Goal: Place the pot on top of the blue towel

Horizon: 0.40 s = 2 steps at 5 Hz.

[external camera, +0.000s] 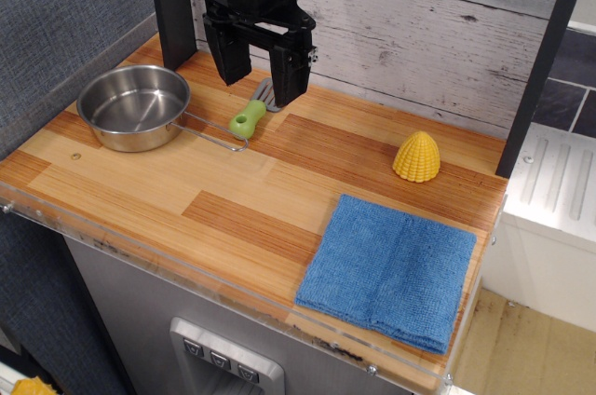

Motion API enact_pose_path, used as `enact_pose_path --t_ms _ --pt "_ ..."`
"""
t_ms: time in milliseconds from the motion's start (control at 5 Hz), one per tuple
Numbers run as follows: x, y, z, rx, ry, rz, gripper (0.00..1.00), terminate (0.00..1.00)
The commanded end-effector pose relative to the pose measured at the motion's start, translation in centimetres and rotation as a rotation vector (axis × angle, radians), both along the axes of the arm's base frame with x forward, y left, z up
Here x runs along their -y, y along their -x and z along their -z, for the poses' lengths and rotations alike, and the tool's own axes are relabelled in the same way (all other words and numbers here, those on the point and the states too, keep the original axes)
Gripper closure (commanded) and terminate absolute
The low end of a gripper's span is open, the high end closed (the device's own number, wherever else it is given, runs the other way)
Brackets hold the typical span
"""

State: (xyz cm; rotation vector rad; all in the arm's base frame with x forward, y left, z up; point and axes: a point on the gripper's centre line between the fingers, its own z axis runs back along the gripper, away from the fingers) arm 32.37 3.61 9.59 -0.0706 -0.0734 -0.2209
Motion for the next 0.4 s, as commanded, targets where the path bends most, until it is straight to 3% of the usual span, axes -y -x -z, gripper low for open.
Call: enact_pose_path --t_ms 0,200 --pt "0.0 0.0 0.0 0.0 0.0 0.0 0.0 0.0" --pt "-0.92 -0.44 0.37 -0.001 -0.008 -0.038 0.0 0.0"
